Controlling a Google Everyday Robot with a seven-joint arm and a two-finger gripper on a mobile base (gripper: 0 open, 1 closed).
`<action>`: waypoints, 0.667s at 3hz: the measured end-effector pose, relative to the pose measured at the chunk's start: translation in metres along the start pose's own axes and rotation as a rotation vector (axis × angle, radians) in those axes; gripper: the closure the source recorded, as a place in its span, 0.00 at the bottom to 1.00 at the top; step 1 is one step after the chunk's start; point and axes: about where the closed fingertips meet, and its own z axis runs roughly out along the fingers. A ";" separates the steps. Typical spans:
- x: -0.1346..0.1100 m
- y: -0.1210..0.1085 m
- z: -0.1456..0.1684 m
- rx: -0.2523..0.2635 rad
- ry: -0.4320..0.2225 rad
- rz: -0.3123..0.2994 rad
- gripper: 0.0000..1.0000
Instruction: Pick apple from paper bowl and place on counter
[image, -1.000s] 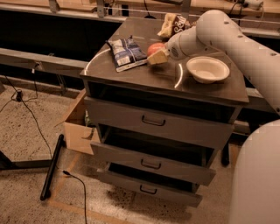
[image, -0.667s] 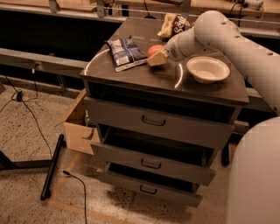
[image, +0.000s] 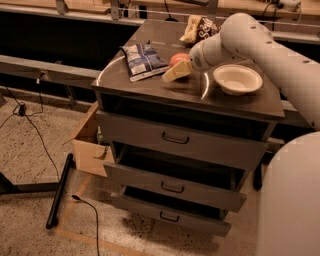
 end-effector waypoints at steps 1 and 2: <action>0.000 -0.001 -0.002 0.004 -0.003 0.005 0.00; -0.009 -0.011 -0.022 0.026 -0.037 0.010 0.00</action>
Offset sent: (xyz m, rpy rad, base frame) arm -0.0081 -0.0355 0.0523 0.0488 -0.0812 -0.0483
